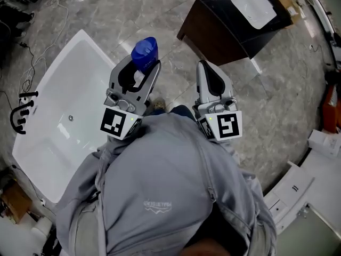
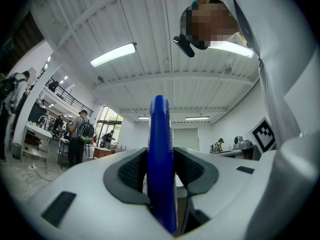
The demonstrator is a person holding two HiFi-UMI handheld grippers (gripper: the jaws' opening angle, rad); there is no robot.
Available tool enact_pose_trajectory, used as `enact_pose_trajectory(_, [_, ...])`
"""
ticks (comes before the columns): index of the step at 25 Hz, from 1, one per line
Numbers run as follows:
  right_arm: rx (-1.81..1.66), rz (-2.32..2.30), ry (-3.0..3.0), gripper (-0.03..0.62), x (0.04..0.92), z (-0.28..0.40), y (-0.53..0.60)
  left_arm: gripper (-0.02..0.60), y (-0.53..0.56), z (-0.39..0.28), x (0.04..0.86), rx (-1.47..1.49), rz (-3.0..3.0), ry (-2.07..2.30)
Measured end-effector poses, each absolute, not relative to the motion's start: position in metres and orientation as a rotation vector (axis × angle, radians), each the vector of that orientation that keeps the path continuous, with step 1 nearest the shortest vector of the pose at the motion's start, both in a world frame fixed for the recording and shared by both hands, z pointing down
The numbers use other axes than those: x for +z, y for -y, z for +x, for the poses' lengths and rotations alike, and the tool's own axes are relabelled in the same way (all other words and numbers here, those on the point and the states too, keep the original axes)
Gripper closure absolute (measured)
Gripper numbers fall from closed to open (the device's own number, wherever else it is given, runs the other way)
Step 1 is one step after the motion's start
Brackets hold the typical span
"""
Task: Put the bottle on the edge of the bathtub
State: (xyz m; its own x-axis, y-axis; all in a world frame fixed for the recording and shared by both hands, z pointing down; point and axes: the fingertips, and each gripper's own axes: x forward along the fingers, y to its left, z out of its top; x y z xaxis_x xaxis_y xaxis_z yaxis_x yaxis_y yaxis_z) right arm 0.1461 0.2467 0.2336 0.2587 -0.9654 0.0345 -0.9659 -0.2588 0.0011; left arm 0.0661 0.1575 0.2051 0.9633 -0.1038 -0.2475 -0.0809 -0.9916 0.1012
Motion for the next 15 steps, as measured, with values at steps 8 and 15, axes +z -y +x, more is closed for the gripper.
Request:
enact_pose_trajectory(8, [0.075, 2.299, 2.128, 0.591, 0.244, 0.157, -0.170, 0.428, -0.109, 0.054, 0.220, -0.346, 2.983, 0.442])
enact_pose_trajectory(15, [0.071, 2.013, 2.437, 0.591, 0.244, 0.162, -0.078, 0.428, -0.050, 0.045, 0.217, -0.356, 2.946, 0.805])
